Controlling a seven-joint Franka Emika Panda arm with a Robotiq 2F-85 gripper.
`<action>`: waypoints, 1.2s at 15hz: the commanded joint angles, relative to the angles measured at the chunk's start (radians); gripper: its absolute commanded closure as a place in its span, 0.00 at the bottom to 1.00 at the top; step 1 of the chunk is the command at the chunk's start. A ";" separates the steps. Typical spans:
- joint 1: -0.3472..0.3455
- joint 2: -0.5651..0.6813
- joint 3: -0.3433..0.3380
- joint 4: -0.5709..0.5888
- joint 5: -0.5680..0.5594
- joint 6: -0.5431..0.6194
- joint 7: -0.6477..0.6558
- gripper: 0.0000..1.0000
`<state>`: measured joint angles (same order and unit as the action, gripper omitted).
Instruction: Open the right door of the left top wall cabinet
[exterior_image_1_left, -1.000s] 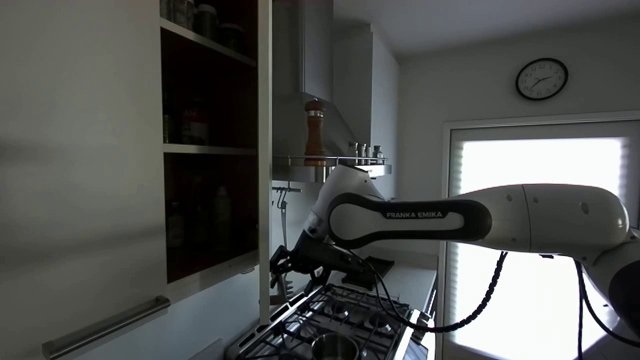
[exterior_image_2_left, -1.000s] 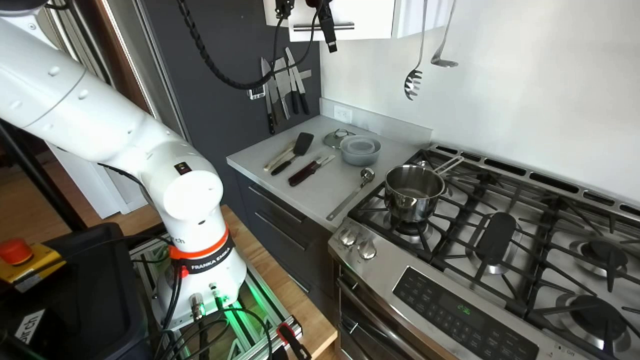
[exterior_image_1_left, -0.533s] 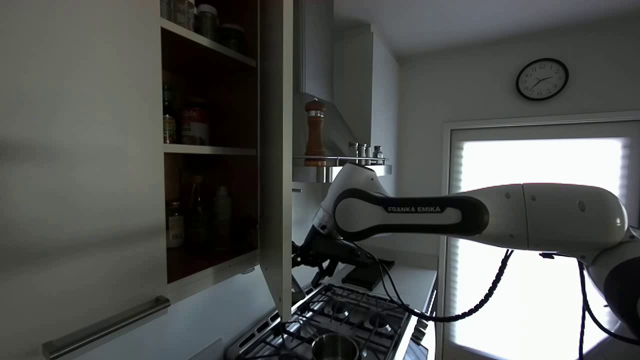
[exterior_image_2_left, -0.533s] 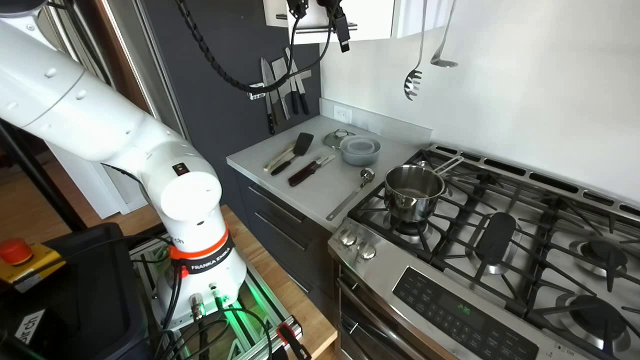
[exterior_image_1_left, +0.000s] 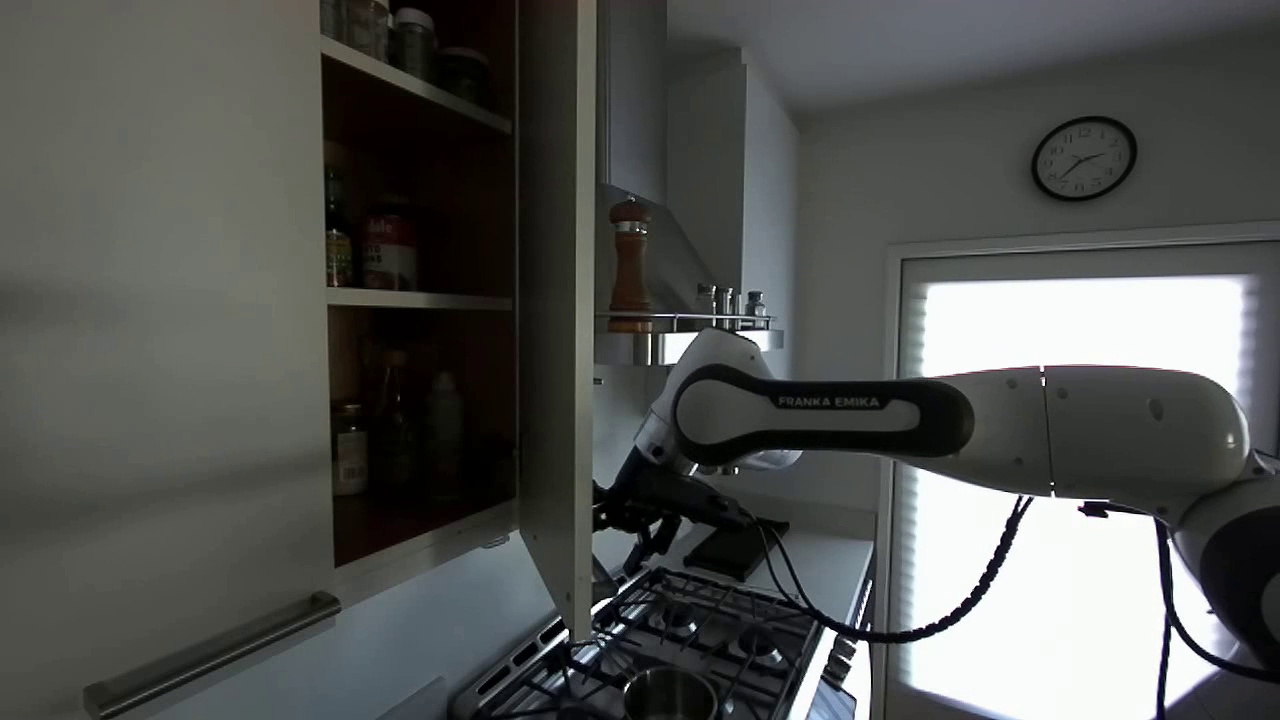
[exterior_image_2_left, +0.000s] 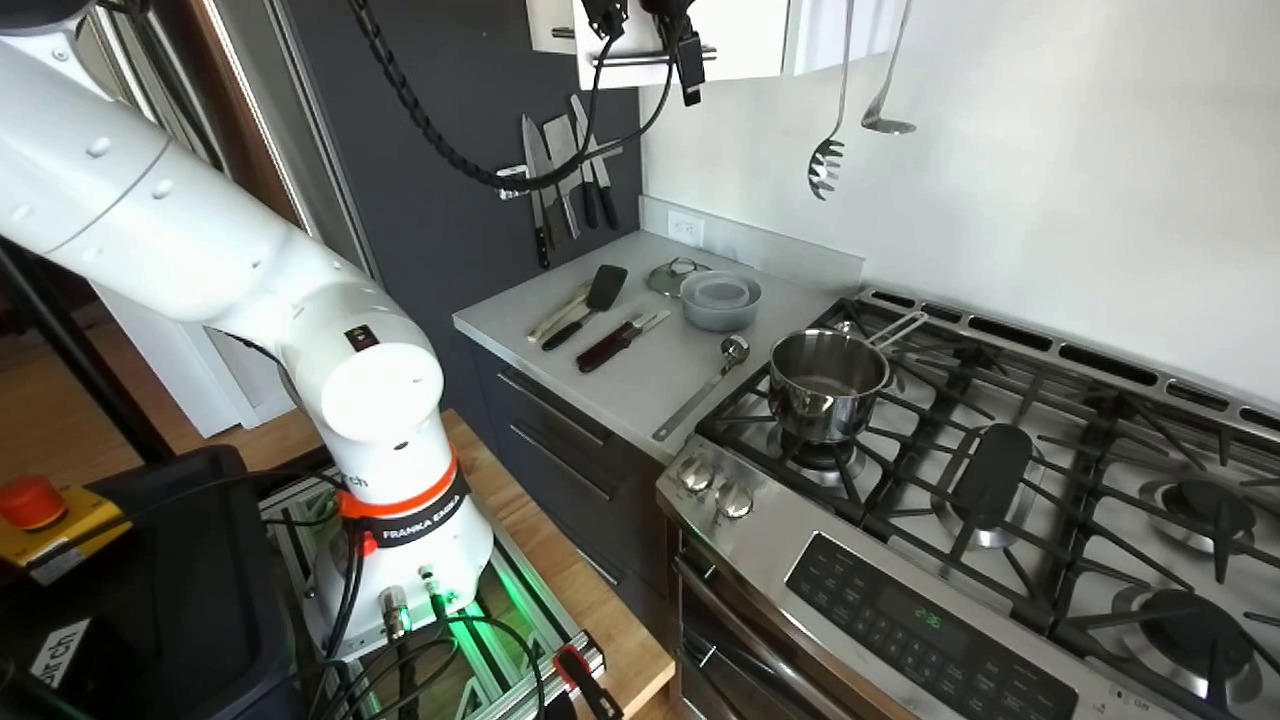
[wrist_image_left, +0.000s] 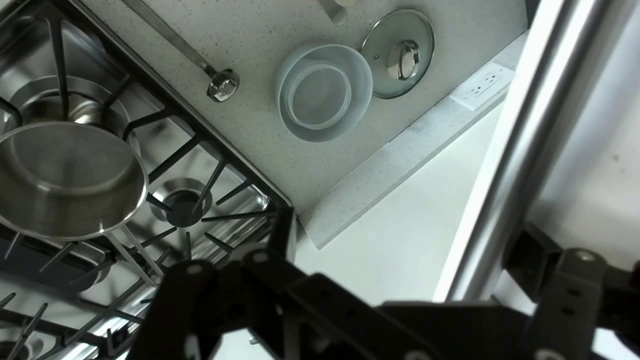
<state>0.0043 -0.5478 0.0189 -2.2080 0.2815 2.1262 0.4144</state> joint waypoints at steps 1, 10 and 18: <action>-0.001 -0.021 -0.025 -0.020 0.070 0.033 -0.050 0.00; 0.003 -0.081 -0.108 -0.052 0.149 0.073 -0.211 0.00; 0.018 -0.271 -0.209 -0.146 0.141 0.044 -0.491 0.00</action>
<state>0.0053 -0.7107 -0.1600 -2.2821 0.4002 2.1806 0.0117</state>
